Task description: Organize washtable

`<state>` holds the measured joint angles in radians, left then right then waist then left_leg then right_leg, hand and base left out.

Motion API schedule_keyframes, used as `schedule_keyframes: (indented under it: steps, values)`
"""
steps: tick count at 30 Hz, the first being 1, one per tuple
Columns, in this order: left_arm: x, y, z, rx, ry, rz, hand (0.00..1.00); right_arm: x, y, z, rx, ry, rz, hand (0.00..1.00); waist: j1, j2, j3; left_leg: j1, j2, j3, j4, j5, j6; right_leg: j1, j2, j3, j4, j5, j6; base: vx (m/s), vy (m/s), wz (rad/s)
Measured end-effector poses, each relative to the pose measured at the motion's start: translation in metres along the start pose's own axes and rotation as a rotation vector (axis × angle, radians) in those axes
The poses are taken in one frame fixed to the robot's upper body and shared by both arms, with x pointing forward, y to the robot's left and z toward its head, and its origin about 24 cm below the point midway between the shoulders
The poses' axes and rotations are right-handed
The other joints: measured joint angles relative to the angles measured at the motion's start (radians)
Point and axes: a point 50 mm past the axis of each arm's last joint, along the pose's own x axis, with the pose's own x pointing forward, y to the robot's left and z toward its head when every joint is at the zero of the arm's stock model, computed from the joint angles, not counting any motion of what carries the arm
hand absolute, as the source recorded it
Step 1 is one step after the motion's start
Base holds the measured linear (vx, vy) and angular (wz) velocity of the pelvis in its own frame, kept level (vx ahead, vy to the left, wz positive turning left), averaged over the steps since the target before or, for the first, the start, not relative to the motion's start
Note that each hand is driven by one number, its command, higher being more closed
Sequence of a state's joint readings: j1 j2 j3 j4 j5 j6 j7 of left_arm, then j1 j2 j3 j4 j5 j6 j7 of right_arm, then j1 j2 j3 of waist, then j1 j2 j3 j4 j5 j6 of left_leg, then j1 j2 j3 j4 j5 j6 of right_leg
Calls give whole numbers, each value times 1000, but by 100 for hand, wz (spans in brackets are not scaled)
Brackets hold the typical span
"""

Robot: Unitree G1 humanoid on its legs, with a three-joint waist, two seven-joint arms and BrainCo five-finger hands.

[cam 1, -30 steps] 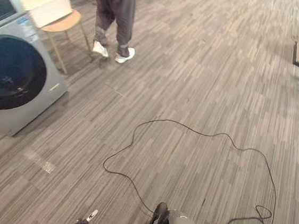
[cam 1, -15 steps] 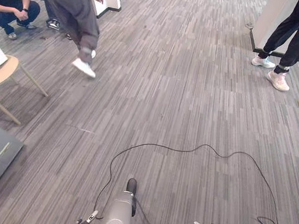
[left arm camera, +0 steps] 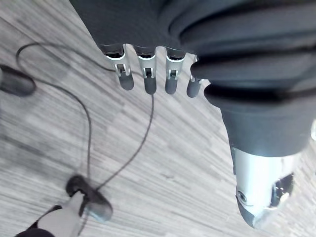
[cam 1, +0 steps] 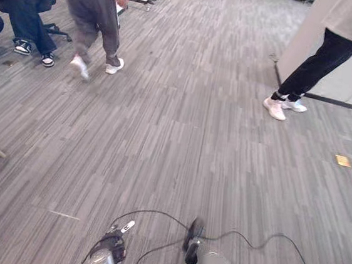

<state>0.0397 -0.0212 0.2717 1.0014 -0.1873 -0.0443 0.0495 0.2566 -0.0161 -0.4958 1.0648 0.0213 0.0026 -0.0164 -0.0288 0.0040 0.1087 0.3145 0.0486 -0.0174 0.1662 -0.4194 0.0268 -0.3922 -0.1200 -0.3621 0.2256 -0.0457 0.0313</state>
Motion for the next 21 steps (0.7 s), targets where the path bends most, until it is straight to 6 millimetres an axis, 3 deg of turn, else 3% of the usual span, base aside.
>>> schedule_keyframes:
  steps: [1, 2, 3, 4, 5, 6, 7, 8, 9, 10, 11, 12, 13, 14, 15, 16, 17, 18, 19, 20, 21]
  values:
    - [-2, 3, -7, -38, 22, 20, 0, 0, -3, 1, 8, 1, -12, 0, -11, 6, -7, -45, 17, -5, 214, -2, 2, 12, 14, 26, 82, 74, -69, 829, -285, 38]
    - [-3, -1, -14, -90, 37, 24, 0, 0, -10, 5, 22, -17, -30, 0, -14, 59, -20, -157, 68, -18, 506, 72, -45, 40, 49, 18, 118, 83, -114, 621, -323, 15]
    - [-4, 0, -16, -96, 48, 28, 0, 1, -14, 13, 15, -40, -40, 0, -6, 80, -22, -206, 89, -21, 632, 179, -63, 60, 68, 12, 133, 68, -119, 324, -289, -37]
    - [-7, 9, -27, -97, 82, 46, 0, 2, -13, 26, -6, -82, -35, 0, 17, 86, -17, -271, 106, -14, 781, 494, -107, 126, 103, 29, 130, -1, -134, 168, -205, -52]
    - [-10, 17, -35, -87, 110, 60, 0, 4, -5, 39, -11, -115, -15, 0, 24, 88, -11, -342, 120, 0, 913, 544, -89, 221, 127, 54, 93, -50, -147, 168, -182, -39]
    - [-10, 21, -36, -108, 112, 67, 0, 5, -1, 43, -12, -122, -7, 0, 29, 81, -7, -388, 124, 17, 972, 478, -68, 271, 138, 75, 69, -70, -149, 241, -140, -13]
    - [-10, 31, -30, -105, 87, 82, 0, 6, 10, 53, -35, -141, 22, 0, 46, 52, 8, -460, 113, 63, 1018, 357, -31, 380, 142, 112, 20, -98, -152, 174, -84, -26]
    - [-11, 46, -27, -97, 75, 116, 0, 7, 26, 67, -80, -177, 67, 0, 69, 25, 9, -538, 94, 115, 955, 270, -30, 471, 133, 143, -36, -115, -146, 72, -51, -47]
    - [-12, 51, -30, -91, 82, 128, 0, 6, 35, 76, -103, -201, 92, 0, 80, 13, 10, -575, 85, 138, 888, 238, -32, 507, 127, 156, -57, -122, -136, -96, -1, -84]
    - [-17, 60, -39, -90, 109, 153, 0, 5, 53, 94, -117, -257, 136, 0, 95, 0, 22, -630, 58, 170, 685, 209, -35, 571, 111, 188, -78, -135, -107, -169, 30, -85]
    - [-20, 64, -46, -91, 127, 166, 0, 3, 59, 102, -117, -282, 153, 0, 103, -1, 24, -646, 45, 174, 551, 216, -43, 591, 104, 206, -84, -148, -93, -249, 65, -111]
    - [-26, 67, -61, -99, 180, 186, 0, 1, 68, 115, -102, -330, 177, 0, 123, 7, 25, -661, 22, 143, 250, 274, -74, 653, 93, 246, -111, -182, -77, -180, 95, -113]
    - [-35, 66, -81, -115, 239, 196, 0, 0, 71, 121, -105, -357, 185, 0, 146, 33, 21, -684, 27, 70, 80, 327, -111, 723, 100, 287, -146, -215, -68, -9, 104, -109]
    - [-39, 67, -89, -119, 266, 201, 0, 0, 72, 120, -114, -357, 188, 0, 156, 36, 19, -704, 30, 50, 114, 378, -127, 755, 98, 308, -150, -237, -67, 422, 142, -78]
    - [-47, 70, -105, -127, 330, 218, 0, 1, 74, 108, -136, -316, 198, 0, 152, 30, 4, -702, 3, 50, 198, 473, -84, 783, 79, 326, -101, -253, -70, 780, 134, -43]
    - [-51, 82, -109, -132, 350, 255, 0, 3, 76, 91, -133, -258, 202, 0, 147, -26, -15, -685, -41, 77, 220, 433, -20, 702, 20, 344, 100, -266, -58, 840, 128, -27]
    - [-53, 87, -109, -129, 353, 273, 0, 4, 74, 84, -133, -233, 198, 0, 147, -48, -21, -672, -63, 91, 225, 403, -11, 642, -6, 361, 235, -248, -30, 851, 139, 1]
    - [-46, 90, -96, -111, 319, 283, 0, 6, 66, 69, -105, -174, 174, 0, 131, -73, 21, -584, -117, 104, 261, 320, 32, 519, -40, 422, 616, -57, 90, 605, 104, 20]
    - [-43, 89, -91, -105, 305, 276, 0, 6, 62, 65, -91, -155, 166, 0, 121, -73, 38, -540, -134, 92, 264, 292, 39, 492, -49, 416, 725, -23, 104, 583, 85, 32]
    - [-42, 89, -88, -87, 299, 270, 0, 7, 59, 62, -62, -146, 159, 0, 116, -70, 50, -491, -145, 89, 261, 270, 46, 466, -64, 398, 815, -28, 89, 525, 8, 16]
    - [-38, 88, -81, -60, 271, 253, 0, 7, 51, 63, -52, -155, 148, 0, 104, -49, 50, -401, -149, 80, 233, 218, 59, 393, -70, 346, 907, -70, 24, 717, -3, 8]
